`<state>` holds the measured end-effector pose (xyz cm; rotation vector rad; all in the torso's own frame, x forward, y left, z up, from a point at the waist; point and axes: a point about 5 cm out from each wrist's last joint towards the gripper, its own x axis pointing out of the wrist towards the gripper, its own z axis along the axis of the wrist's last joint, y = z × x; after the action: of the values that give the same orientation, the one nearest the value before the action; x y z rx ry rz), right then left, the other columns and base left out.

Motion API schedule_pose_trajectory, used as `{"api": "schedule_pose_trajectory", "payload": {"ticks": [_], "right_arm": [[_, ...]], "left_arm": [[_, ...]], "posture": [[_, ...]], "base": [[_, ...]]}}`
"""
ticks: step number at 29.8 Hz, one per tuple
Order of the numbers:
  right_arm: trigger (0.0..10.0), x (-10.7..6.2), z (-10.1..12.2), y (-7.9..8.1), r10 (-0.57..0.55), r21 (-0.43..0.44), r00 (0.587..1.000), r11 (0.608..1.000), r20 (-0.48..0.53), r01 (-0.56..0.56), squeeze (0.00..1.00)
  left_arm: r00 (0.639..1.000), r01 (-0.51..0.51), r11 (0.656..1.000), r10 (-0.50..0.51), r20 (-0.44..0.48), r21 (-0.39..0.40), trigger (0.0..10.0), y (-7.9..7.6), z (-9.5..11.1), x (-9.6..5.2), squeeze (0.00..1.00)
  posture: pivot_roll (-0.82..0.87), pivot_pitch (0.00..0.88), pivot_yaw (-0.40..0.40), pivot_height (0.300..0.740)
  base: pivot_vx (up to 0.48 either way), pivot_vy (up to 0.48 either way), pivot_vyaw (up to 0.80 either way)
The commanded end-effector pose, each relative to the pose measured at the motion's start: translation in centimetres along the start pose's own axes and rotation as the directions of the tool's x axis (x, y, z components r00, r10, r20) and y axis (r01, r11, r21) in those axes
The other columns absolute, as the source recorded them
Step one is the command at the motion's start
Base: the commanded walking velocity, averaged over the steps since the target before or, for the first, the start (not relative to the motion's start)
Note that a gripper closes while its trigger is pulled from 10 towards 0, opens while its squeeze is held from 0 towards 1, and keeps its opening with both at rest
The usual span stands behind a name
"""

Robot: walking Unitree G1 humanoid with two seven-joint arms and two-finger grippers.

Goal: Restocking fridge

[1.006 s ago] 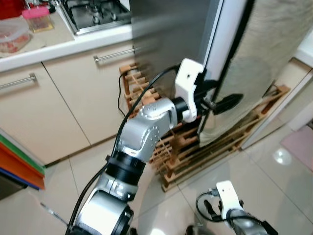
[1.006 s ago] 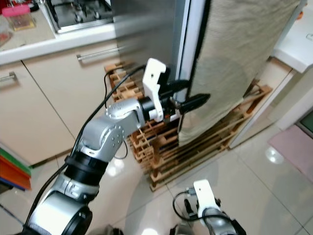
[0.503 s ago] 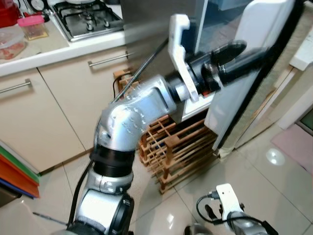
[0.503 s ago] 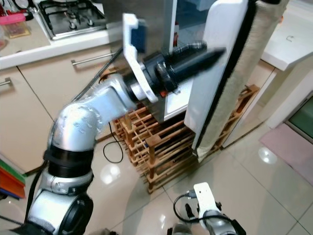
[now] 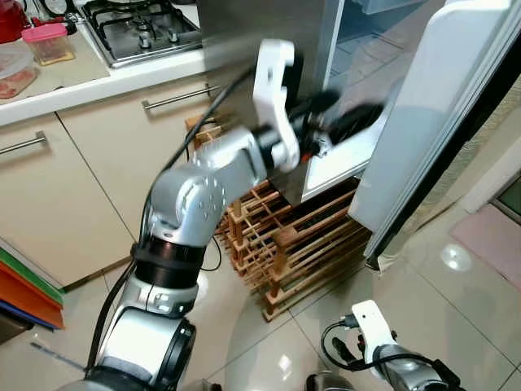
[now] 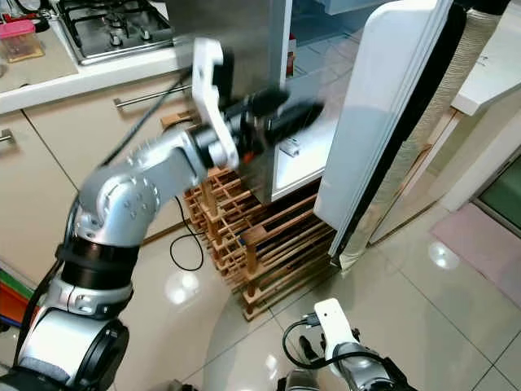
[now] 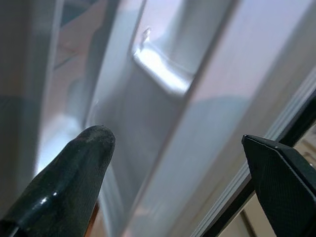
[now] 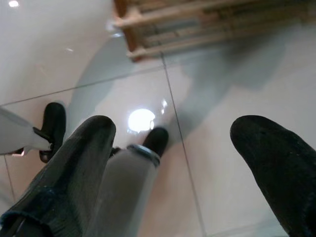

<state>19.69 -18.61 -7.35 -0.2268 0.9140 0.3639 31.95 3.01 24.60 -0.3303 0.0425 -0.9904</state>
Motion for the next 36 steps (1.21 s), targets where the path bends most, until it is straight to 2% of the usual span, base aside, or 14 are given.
{"api": "schedule_pose_trajectory", "payload": {"ticks": [1,8,10,14,15,16,18,20,21,22,25,27,30,36], "right_arm": [[10.0,-0.1,0.4,-0.1,0.019,-0.056,0.999,0.998,0.029,-0.018,0.0],[10.0,-0.5,1.9,-0.5,-0.01,-0.088,0.975,0.996,0.22,0.03,0.0],[10.0,-0.7,1.9,-0.7,-0.047,-0.042,0.965,0.997,0.26,0.06,0.0],[10.0,-0.8,2.0,-0.7,-0.07,-0.001,0.952,0.997,0.298,0.074,0.0],[10.0,-0.9,2.0,-0.7,-0.074,0.007,0.947,0.997,0.314,0.075,0.0],[10.0,-0.9,2.0,-0.7,-0.074,0.007,0.947,0.997,0.314,0.075,0.0],[10.0,-0.8,8.4,-1.7,-0.042,-0.031,0.877,0.997,0.478,0.065,0.0],[10.0,-0.9,9.5,-1.8,-0.033,-0.039,0.863,0.997,0.504,0.06,0.0],[10.0,-1.0,10.4,-1.8,-0.028,-0.051,0.846,0.997,0.533,0.065,0.0],[10.0,-1.1,10.7,-1.8,-0.031,-0.052,0.838,0.996,0.545,0.071,0.0],[10.0,-1.3,11.3,-2.0,-0.06,-0.056,0.818,0.992,0.573,0.111,0.0],[10.0,-1.4,11.9,-2.1,-0.082,-0.032,0.803,0.992,0.59,0.124,0.0],[10.0,-1.4,12.2,-2.1,-0.08,-0.032,0.798,0.992,0.598,0.124,0.0],[10.0,-1.2,11.6,-1.8,-0.077,-0.021,0.813,0.994,0.578,0.11,0.0]], "left_arm": [[1.0,0.01,1.0,-0.01,0.015,0.029,10.0,-0.6,0.5,0.2,0.0],[1.0,-0.019,0.998,0.018,0.009,0.064,10.0,-0.4,-0.7,0.3,0.0],[0.994,-0.093,0.972,0.103,-0.034,0.217,10.0,0.8,-1.8,-0.3,0.0],[0.965,-0.212,0.923,0.25,-0.081,0.322,10.0,3.2,-3.9,-1.7,0.0],[0.935,-0.283,0.888,0.34,-0.103,0.363,10.0,4.8,-5.3,-3.0,0.0],[0.935,-0.283,0.888,0.34,-0.103,0.363,10.0,4.8,-5.3,-3.0,0.0],[0.841,-0.451,0.804,0.528,-0.117,0.388,10.0,7.9,-7.5,-6.0,0.0],[0.808,-0.503,0.774,0.579,-0.109,0.385,10.0,8.7,-7.9,-6.8,0.0],[0.75,-0.568,0.708,0.656,-0.091,0.42,10.0,9.9,-8.5,-8.2,0.0],[0.726,-0.59,0.679,0.683,-0.08,0.438,10.0,10.3,-8.8,-8.8,0.0],[0.689,-0.629,0.642,0.722,-0.069,0.438,10.0,11.0,-9.3,-9.7,0.0],[0.635,-0.654,0.581,0.77,-0.066,0.484,10.0,11.8,-10.8,-11.5,0.0],[0.609,-0.657,0.563,0.788,-0.086,0.501,10.0,12.0,-12.0,-12.5,0.0],[0.618,-0.679,0.595,0.779,-0.103,0.431,10.0,11.7,-13.2,-12.7,0.0]], "posture": [[-0.11,0.046,0.014,0.74],[-0.1,0.043,0.008,0.74],[-0.11,0.043,0.01,0.74],[-0.11,0.045,0.014,0.74],[-0.11,0.047,0.014,0.74],[-0.11,0.047,0.014,0.74],[-0.11,0.049,0.009,0.74],[-0.11,0.049,0.009,0.74],[-0.11,0.05,0.005,0.74],[-0.11,0.05,0.005,0.74],[-0.1,0.049,0.0,0.74],[-0.09,0.047,0.003,0.74],[-0.09,0.047,0.003,0.74],[-0.08,0.047,0.005,0.74]], "base": [[0.0,0.0,0.0],[0.0,0.0,0.0],[0.0,0.0,0.0],[0.0,0.0,0.0],[0.0,0.0,0.0],[0.0,0.0,0.0],[0.0,0.0,0.0],[0.0,0.0,0.0],[0.0,0.0,0.0],[0.0,0.0,0.0],[0.0,0.0,0.0],[0.0,0.0,0.0],[0.0,0.0,0.0],[0.0,0.0,0.0]]}}
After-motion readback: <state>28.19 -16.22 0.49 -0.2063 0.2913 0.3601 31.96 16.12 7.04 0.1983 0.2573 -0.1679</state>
